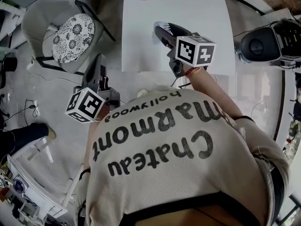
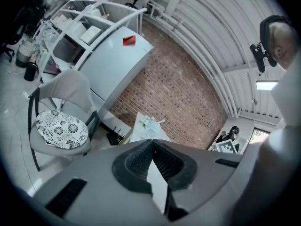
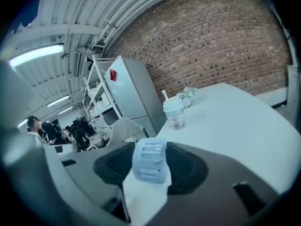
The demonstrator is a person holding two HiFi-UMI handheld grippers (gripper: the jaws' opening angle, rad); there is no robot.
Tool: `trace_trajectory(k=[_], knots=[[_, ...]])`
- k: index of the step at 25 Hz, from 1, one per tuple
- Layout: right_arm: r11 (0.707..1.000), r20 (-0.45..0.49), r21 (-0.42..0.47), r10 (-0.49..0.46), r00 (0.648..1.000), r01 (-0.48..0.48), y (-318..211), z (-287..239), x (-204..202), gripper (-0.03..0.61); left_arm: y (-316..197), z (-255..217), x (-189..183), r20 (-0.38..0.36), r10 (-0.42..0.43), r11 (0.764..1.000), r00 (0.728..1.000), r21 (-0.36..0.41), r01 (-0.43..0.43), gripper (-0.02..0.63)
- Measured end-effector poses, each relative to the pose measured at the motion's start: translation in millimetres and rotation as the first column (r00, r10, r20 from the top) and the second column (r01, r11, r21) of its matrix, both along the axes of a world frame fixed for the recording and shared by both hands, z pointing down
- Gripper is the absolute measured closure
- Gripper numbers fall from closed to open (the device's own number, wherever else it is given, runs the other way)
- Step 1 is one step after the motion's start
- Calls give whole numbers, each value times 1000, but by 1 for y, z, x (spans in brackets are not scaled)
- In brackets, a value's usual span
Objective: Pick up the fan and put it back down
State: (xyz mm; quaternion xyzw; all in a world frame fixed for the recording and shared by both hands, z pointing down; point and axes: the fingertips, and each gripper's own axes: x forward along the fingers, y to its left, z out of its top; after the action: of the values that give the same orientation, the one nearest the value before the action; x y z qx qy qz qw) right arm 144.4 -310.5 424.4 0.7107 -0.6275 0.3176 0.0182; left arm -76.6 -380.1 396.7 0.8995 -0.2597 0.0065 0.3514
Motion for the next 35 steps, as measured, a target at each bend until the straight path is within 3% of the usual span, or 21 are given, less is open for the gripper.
trace_trajectory(k=[6, 13, 23, 35], knots=[[996, 14, -11, -88, 996, 88, -23, 2, -16, 367, -2, -6, -28, 14, -107, 994, 994, 2, 107, 612], [973, 20, -28, -229, 973, 229, -36, -6, -35, 368, 19, -21, -53, 23, -254, 967, 967, -4, 254, 612], [915, 39, -30, -400, 916, 401, -34, 20, -56, 369, 72, 2, -76, 29, -450, 892, 893, -22, 451, 612], [855, 60, -64, -512, 857, 515, -30, 33, -72, 370, 102, 0, -86, 57, -548, 835, 835, -30, 550, 612]])
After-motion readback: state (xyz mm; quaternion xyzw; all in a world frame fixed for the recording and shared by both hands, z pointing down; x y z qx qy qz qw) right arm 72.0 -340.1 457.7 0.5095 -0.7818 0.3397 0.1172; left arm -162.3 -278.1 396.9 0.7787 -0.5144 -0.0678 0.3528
